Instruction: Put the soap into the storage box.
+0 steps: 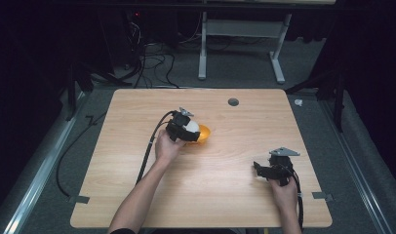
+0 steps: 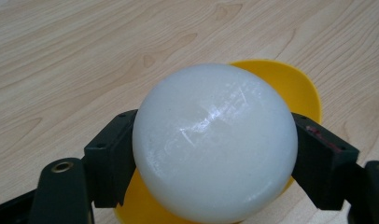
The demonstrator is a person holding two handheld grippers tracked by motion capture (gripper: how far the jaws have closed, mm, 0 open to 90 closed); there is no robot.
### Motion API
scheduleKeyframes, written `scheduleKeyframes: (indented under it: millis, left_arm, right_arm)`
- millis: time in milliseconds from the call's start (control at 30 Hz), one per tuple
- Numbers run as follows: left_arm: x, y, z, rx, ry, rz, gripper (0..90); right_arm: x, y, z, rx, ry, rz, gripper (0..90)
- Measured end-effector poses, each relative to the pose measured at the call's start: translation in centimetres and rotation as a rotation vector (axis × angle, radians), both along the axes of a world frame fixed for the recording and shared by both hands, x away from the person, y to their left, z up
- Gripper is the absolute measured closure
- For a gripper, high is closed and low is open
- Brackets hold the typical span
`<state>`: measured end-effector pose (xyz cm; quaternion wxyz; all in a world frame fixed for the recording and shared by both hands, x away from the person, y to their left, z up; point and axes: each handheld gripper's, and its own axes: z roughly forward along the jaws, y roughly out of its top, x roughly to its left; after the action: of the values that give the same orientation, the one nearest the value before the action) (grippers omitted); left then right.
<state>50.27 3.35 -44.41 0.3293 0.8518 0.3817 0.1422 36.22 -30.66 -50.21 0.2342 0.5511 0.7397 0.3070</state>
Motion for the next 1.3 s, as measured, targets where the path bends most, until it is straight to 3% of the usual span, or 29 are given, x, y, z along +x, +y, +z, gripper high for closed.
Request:
scheduleKeyframes:
  millis: [367,900,1033,1200,1300]
  left_arm:
    - [0.28,-0.32,-0.80,0.023,0.012,0.002,24.3]
    - [0.33,-0.37,-0.95,0.013,0.020,0.008,24.1]
    - [0.20,-0.58,-1.02,0.028,0.008,0.003,24.0]
    - [0.12,-0.46,-0.48,-0.005,-0.010,0.011,18.8]
    - [0.02,-0.26,-0.39,0.001,-0.003,0.010,18.0]
  right_arm:
    - [0.00,0.01,0.00,-0.001,0.000,0.000,21.1]
    - [0.00,0.01,0.00,-0.002,0.000,0.000,21.2]
    - [0.00,0.01,0.00,-0.001,0.000,0.000,21.1]
    - [0.00,0.01,0.00,-0.002,0.000,0.000,21.1]
    - [0.00,0.01,0.00,-0.001,0.000,0.000,21.1]
